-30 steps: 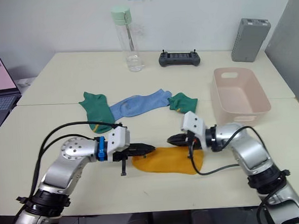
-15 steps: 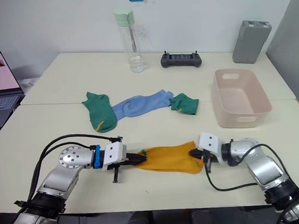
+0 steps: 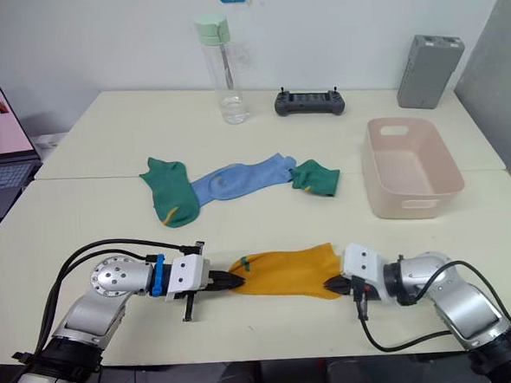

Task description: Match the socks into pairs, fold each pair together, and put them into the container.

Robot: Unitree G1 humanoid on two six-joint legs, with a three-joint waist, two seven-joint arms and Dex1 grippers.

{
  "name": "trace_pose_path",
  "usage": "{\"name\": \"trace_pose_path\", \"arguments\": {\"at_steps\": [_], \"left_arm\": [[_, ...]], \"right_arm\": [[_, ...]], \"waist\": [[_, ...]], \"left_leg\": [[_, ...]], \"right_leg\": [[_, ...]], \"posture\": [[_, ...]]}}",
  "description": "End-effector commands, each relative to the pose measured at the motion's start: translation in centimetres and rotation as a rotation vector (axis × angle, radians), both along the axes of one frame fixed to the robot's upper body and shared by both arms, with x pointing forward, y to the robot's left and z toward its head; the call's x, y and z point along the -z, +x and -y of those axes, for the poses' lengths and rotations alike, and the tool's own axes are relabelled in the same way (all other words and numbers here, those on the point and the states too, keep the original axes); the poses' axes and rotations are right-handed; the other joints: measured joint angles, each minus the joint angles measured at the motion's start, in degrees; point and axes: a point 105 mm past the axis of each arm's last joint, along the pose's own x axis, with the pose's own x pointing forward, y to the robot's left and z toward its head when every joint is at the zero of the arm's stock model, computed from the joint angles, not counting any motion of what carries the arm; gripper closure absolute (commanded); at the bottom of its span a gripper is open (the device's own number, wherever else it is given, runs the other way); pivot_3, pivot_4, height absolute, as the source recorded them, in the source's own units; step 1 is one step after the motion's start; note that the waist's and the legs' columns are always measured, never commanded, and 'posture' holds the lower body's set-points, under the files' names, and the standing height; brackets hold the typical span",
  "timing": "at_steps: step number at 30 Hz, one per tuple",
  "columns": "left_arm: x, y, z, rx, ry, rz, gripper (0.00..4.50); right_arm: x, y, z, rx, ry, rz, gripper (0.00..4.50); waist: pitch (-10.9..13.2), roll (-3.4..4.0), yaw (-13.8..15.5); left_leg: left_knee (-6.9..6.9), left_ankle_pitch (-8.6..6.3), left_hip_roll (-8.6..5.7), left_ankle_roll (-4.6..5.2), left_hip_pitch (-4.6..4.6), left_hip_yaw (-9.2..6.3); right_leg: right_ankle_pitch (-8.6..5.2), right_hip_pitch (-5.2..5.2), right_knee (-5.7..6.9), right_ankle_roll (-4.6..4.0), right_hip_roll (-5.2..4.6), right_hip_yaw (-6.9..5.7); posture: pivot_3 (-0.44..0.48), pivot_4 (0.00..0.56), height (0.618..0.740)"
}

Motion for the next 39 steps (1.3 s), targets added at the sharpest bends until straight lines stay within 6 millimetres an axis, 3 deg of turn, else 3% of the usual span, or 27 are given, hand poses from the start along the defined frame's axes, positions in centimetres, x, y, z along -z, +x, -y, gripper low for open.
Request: {"name": "trace_pose_path", "arguments": {"at_steps": [1,5,7,12,19,23,24,27,36,39], "left_arm": [[-1.0,0.1,-0.6,-0.022,-0.022,0.022,4.5],[-2.3,-0.6,0.1,-0.021,-0.085,0.038,4.5],[-2.7,-0.8,0.3,-0.025,-0.102,0.039,4.5],[-2.6,-1.3,0.9,-0.002,-0.102,0.039,4.5],[-2.3,-1.0,1.4,0.006,-0.111,0.044,4.5],[-2.1,-1.0,1.3,0.012,-0.111,0.046,4.5],[-2.1,-1.0,1.3,0.013,-0.115,0.048,4.5],[-2.2,-1.0,1.6,0.017,-0.129,0.053,4.5],[-2.5,-0.8,2.9,0.047,-0.15,0.055,4.5],[-2.9,-0.2,4.2,0.03,-0.193,-0.003,4.5]], "right_arm": [[-1.4,-0.5,1.3,0.012,0.005,0.002,4.47],[-3.9,0.1,1.4,0.123,0.158,-0.033,4.47],[-4.4,1.3,2.0,0.231,0.203,-0.049,4.11],[-2.9,2.2,2.9,0.301,0.136,-0.057,2.55],[-1.0,2.1,1.7,0.298,0.086,-0.094,0.04],[-0.3,2.0,1.9,0.279,0.026,-0.072,0.04],[-0.5,1.8,1.8,0.275,0.035,-0.083,0.24],[-0.9,1.2,1.5,0.263,0.062,-0.119,0.98],[-1.9,1.9,1.9,0.307,0.117,-0.183,4.36],[-2.3,2.1,1.9,0.293,0.132,-0.203,4.44]], "waist": [[0.0,0.0,0.0],[0.0,0.0,-0.2],[0.0,0.0,-0.3],[0.0,0.0,-0.2],[0.0,0.0,-0.2],[0.0,0.0,-0.2],[0.0,0.0,-0.2],[0.0,0.0,-0.2],[0.0,0.0,-0.2],[0.0,0.0,-0.2]], "left_leg": [[0.01,0.0,0.0,0.0,0.0,0.0],[0.0,0.0,0.0,0.0,-0.01,0.02],[-0.01,0.0,0.04,0.0,-0.01,-0.02],[0.0,0.0,0.01,0.0,-0.01,0.01],[-0.04,0.0,0.0,0.0,-0.03,0.02],[-0.03,0.0,0.0,0.0,-0.03,0.03],[-0.03,0.0,0.0,0.0,-0.03,0.02],[-0.03,0.0,0.0,0.0,-0.03,0.02],[-0.03,0.0,0.0,0.0,-0.03,0.03],[-0.02,0.0,0.0,0.0,-0.03,0.03]], "right_leg": [[0.0,0.01,0.0,0.0,-0.01,0.0],[0.0,0.01,0.0,0.0,-0.03,0.01],[0.0,0.01,0.01,0.0,0.0,-0.02],[0.0,0.01,-0.02,0.0,-0.01,0.02],[-0.02,-0.04,-0.02,-0.03,-0.02,0.01],[-0.02,-0.05,-0.02,-0.03,-0.02,0.02],[-0.02,-0.04,-0.02,-0.03,-0.02,0.01],[-0.02,-0.04,-0.02,-0.03,-0.02,0.02],[-0.01,-0.04,-0.02,-0.01,-0.02,0.03],[-0.01,-0.04,-0.02,0.0,-0.02,0.02]], "posture": [[0.0,0.15,0.74],[0.0,0.15,0.74],[0.0,0.15,0.74],[0.0,0.15,0.74],[0.0,0.15,0.74],[0.0,0.15,0.74],[0.0,0.15,0.74],[0.0,0.15,0.74],[0.0,0.15,0.74],[0.0,0.15,0.74]]}}
